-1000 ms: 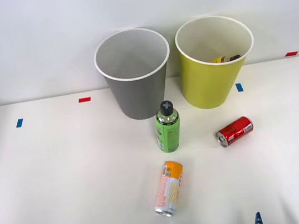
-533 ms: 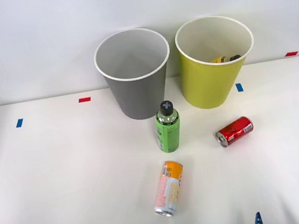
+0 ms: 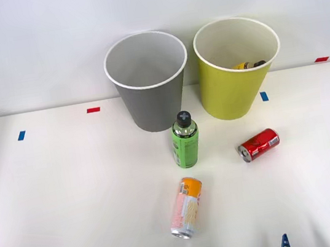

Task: Put cans in the gray bin, plastic bottles in the light green bin

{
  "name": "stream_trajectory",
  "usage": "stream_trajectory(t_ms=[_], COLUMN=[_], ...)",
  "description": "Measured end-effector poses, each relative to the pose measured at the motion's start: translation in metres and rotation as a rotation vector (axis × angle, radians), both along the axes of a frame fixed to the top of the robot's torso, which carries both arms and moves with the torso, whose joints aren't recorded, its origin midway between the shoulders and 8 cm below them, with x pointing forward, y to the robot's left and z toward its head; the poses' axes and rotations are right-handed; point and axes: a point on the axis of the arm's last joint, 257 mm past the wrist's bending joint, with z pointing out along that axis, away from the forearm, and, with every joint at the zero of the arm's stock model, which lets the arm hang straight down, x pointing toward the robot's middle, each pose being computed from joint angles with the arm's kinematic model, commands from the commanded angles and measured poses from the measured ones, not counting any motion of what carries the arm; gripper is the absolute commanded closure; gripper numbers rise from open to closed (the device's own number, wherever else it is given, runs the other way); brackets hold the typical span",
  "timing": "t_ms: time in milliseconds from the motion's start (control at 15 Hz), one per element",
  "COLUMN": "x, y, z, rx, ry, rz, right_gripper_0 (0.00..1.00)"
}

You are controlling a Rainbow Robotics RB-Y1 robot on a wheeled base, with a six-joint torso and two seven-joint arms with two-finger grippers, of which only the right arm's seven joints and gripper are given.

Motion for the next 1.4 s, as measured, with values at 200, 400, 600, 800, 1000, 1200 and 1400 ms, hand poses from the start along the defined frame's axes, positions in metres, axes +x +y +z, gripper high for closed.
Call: stream_trajectory(t_ms=[200, 400, 600, 800, 1000, 1200, 1400], x=[0.0, 0.0, 0.0, 0.0, 0.0, 0.0, 0.002], y=[0.0, 0.0, 0.0, 0.0, 0.0, 0.0, -0.007], z=[0.0, 0.0, 0.0, 0.0, 0.0, -0.002, -0.008], rx=[0.0, 0.0, 0.0, 0.0, 0.0, -0.001, 0.004], ry=[0.0, 0.0, 0.0, 0.0, 0.0, 0.004, 0.008], rz=[0.0, 0.0, 0.0, 0.0, 0.0, 0.001, -0.01], right_gripper_0=[0.0, 0.0, 0.0, 0.0, 0.0, 0.0, 0.0])
